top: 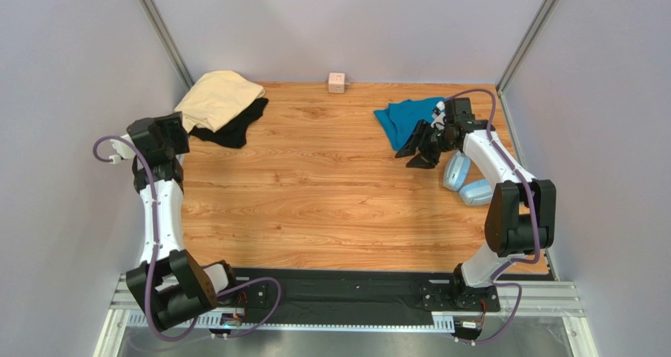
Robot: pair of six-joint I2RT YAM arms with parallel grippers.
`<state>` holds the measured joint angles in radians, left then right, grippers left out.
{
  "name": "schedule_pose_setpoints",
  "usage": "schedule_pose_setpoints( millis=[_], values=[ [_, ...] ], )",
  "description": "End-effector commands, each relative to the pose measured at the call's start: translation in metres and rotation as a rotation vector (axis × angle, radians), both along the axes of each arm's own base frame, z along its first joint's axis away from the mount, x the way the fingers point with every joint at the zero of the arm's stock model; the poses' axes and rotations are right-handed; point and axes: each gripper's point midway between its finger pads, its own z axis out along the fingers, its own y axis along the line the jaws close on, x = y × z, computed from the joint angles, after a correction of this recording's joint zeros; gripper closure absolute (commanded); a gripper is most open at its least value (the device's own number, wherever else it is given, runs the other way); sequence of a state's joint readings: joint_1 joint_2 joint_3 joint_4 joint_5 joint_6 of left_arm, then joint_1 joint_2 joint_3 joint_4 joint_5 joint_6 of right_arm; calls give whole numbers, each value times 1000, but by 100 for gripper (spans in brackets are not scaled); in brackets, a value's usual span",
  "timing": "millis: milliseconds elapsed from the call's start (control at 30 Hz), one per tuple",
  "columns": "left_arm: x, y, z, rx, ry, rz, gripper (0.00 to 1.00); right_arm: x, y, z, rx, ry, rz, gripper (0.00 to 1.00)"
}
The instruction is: Fold and stack the t-shirts
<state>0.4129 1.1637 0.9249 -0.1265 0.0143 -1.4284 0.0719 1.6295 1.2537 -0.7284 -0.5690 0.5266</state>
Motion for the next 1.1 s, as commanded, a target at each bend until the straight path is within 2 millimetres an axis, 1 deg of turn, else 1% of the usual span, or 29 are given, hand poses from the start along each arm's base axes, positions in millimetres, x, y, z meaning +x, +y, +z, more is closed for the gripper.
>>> schedule_pose_setpoints(
  millis=[0,33,67,100,133,200,267,333,433,533,567,633,667,700,800,833,900,967,1067],
  values=[
    [-17,21,24,-92,-15,191,36,6,18,10,34,0,45,47],
    [-21,26,26,-107,-11,235,37,6,20,9,33,7,49,47],
    [-24,27,21,-113,20,248,37,5,22,9,34,12,56,47],
    [-24,29,25,-108,27,256,38,6,27,12,37,6,66,47],
    [-28,29,18,-131,64,275,38,7,29,10,37,13,70,47],
    [-28,30,17,-145,71,283,40,7,33,13,36,12,82,47],
    [-30,31,8,-204,76,317,40,7,33,12,37,26,80,47],
    [-27,31,13,-219,40,313,40,5,33,15,32,30,80,47],
    [-27,31,13,-226,39,318,40,1,29,13,9,43,79,47],
    [-31,33,14,-249,27,332,47,-5,25,11,-14,60,82,47],
    [-33,37,13,-237,25,340,51,-6,24,10,-20,62,79,47],
    [-37,42,20,-173,32,338,52,-9,22,9,-32,72,78,47],
    [-39,46,27,-161,32,344,52,-9,21,8,-35,78,74,47],
    [-40,48,27,-133,46,335,52,-10,22,9,-35,75,77,47],
    [-41,51,34,-117,52,314,55,-10,20,11,-41,70,66,47],
    [-43,56,35,-111,52,320,56,-11,20,12,-43,71,65,47],
    [-41,56,39,-88,48,288,58,-12,20,13,-42,70,61,46],
    [-41,61,40,-92,47,284,60,-13,19,13,-44,73,57,47],
    [-42,63,43,-88,41,280,62,-14,19,14,-45,75,54,46]
  ],
)
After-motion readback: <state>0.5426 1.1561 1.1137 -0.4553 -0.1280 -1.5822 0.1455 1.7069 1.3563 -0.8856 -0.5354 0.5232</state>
